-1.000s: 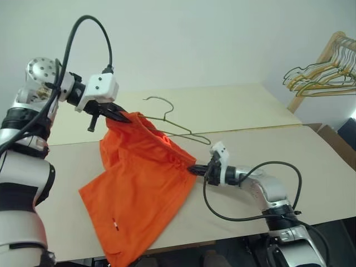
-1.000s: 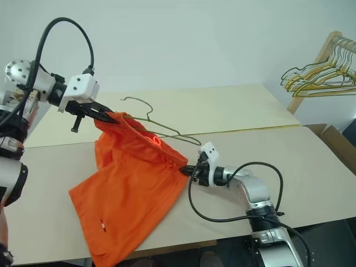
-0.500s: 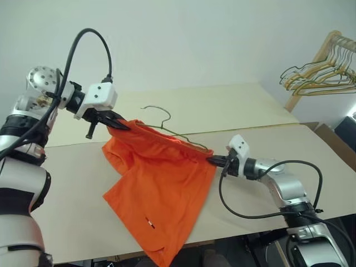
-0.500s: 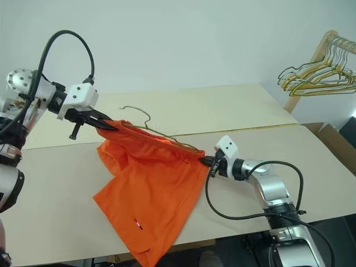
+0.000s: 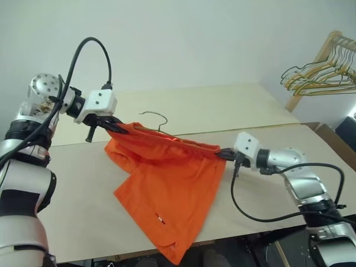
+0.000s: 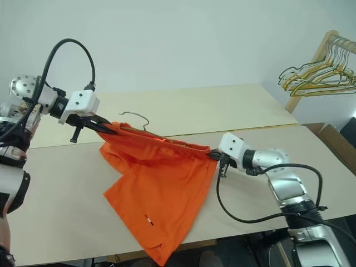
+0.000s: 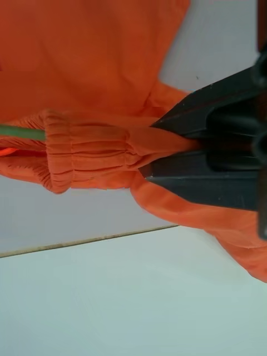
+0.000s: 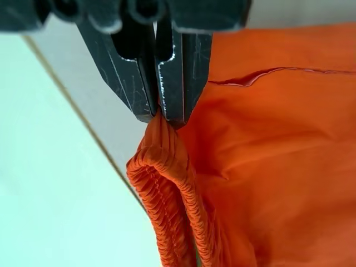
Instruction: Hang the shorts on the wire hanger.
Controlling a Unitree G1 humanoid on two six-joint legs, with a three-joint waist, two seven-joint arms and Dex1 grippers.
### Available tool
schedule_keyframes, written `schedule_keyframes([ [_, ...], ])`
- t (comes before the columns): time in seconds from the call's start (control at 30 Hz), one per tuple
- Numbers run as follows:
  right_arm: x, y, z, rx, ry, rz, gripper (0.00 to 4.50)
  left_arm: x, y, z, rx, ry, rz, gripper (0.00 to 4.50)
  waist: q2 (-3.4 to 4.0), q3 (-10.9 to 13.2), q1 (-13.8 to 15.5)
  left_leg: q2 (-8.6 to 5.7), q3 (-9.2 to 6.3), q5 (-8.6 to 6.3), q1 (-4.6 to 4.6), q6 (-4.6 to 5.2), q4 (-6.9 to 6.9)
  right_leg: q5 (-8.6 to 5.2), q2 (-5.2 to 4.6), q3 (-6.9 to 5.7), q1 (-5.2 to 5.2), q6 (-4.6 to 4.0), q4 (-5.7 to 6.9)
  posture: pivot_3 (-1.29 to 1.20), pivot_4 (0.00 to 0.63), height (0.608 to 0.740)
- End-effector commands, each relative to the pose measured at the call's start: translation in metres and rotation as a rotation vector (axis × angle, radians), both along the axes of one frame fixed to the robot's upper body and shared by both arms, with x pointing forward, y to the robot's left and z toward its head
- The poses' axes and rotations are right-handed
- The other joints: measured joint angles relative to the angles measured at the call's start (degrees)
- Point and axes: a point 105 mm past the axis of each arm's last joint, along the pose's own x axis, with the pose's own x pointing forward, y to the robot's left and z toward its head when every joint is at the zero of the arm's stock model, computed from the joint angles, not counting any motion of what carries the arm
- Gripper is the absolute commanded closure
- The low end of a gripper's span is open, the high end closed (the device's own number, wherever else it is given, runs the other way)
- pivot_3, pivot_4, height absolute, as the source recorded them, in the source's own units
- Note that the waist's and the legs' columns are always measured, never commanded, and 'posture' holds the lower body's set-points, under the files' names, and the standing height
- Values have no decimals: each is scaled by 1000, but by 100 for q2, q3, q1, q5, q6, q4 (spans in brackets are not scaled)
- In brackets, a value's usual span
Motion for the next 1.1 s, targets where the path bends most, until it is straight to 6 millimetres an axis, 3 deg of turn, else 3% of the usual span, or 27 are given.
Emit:
schedule_keyframes([
  [0.03,1,4,34,-79,-139,48,4470,0,0,15,-61,-35,11,4500,0,0,-9,0,1,-3,0,6,1,0,0,0,0,0,0,18,0,740],
  [0.2,7,13,57,-134,-210,65,4470,2,-4,11,-50,-43,8,4500,0,0,1,0,1,-4,0,7,3,0,0,0,0,0,1,22,0,740],
  [0.57,5,30,86,-250,-250,179,4470,17,-17,12,-47,-106,48,4500,0,0,11,0,0,7,-10,-13,10,0,0,-5,-2,0,-3,29,0,740],
  [0.83,4,25,84,-313,-230,204,4470,32,-18,13,-39,-170,127,4500,0,0,14,-1,1,9,-10,-16,10,0,-1,-4,-3,0,-2,28,0,740],
  [1.1,21,48,90,-272,-296,160,4470,26,-30,15,-100,-132,72,4500,0,0,-16,0,5,11,-12,-21,10,1,-1,-2,-13,0,6,22,0,740],
])
